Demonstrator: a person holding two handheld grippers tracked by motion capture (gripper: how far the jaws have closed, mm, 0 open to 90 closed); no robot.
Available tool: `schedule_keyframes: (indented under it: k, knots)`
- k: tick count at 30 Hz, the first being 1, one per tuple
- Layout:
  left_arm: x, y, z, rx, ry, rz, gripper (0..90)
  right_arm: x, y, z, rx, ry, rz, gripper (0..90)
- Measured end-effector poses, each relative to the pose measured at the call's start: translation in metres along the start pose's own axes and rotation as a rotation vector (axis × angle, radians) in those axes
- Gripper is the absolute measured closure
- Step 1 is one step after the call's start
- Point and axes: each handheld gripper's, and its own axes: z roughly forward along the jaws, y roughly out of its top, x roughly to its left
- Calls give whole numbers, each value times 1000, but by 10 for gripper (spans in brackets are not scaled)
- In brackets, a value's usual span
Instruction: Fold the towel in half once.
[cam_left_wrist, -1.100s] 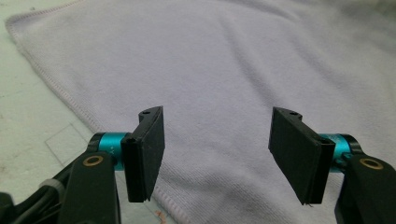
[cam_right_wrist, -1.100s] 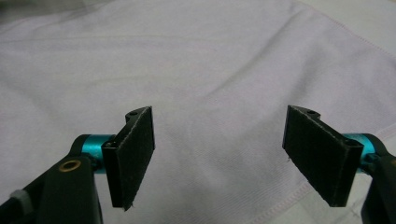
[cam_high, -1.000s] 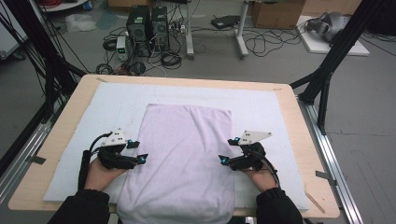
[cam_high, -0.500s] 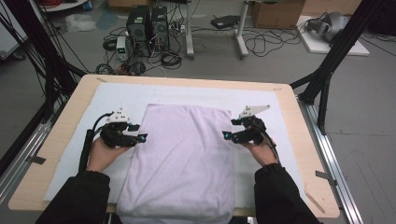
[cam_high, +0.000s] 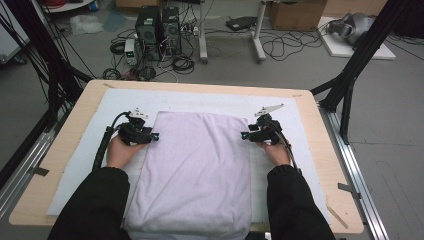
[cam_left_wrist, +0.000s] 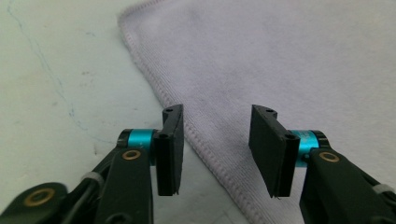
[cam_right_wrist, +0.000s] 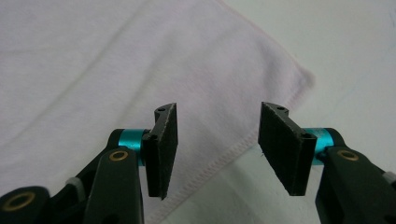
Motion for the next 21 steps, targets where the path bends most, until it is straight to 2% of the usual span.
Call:
schedule_keyframes:
  k: [4,6,7,8,10,12,15,17,18,20,21]
  knots:
    - [-1,1,1,-5,18,-15,686,0,-7,11,24,-3,16,490]
    - [-4,2,1,-6,8,-15,786,1,-10,11,-5,-34,29,598]
    - [-5,2,1,-2,5,-14,842,0,-11,10,-9,-30,48,660]
    - [-4,2,1,-3,2,-21,850,0,-11,10,-9,-14,54,745]
    - [-2,2,0,-2,-16,-43,859,2,-10,11,-1,9,40,836]
    - [1,1,-2,-4,-22,-56,863,4,-7,12,2,30,34,852]
    - [4,3,-13,-39,-49,-72,863,5,-3,4,-51,72,59,858]
    - [5,4,-25,-75,-74,-76,863,7,3,-6,-79,84,36,858]
    - [4,4,-32,-92,-74,-75,863,9,6,-12,-92,108,39,858]
    - [0,1,-45,-127,-82,-57,861,17,10,-26,-94,115,-2,858]
    - [-3,-3,-51,-154,-92,-66,861,21,11,-33,-97,131,-11,858]
